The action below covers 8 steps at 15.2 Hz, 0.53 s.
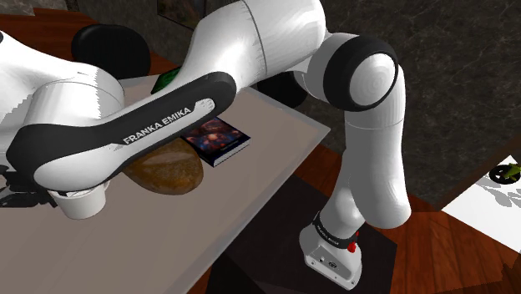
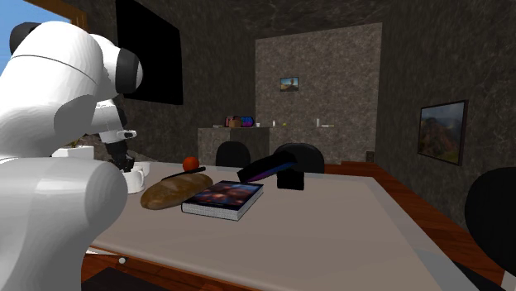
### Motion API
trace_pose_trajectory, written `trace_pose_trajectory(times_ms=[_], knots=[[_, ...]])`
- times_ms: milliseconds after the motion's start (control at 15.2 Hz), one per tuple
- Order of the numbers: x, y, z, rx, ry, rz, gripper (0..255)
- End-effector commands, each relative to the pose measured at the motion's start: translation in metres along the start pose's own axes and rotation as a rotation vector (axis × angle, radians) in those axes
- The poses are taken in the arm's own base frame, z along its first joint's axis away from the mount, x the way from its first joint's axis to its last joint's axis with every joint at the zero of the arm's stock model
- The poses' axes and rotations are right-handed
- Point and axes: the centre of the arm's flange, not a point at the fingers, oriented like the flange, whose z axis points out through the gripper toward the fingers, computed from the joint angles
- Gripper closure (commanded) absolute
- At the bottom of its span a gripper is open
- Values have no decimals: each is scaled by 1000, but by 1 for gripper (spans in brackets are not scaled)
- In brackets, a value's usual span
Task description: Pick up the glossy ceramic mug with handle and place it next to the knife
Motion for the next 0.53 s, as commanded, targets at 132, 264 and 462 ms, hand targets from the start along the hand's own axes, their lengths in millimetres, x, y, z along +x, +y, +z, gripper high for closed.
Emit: trace_pose_trajectory(times_ms=[132,264,462], knots=[[0,0,0,0,0,0,0],[0,0,0,0,0,0,0],[0,0,0,0,0,0,0]])
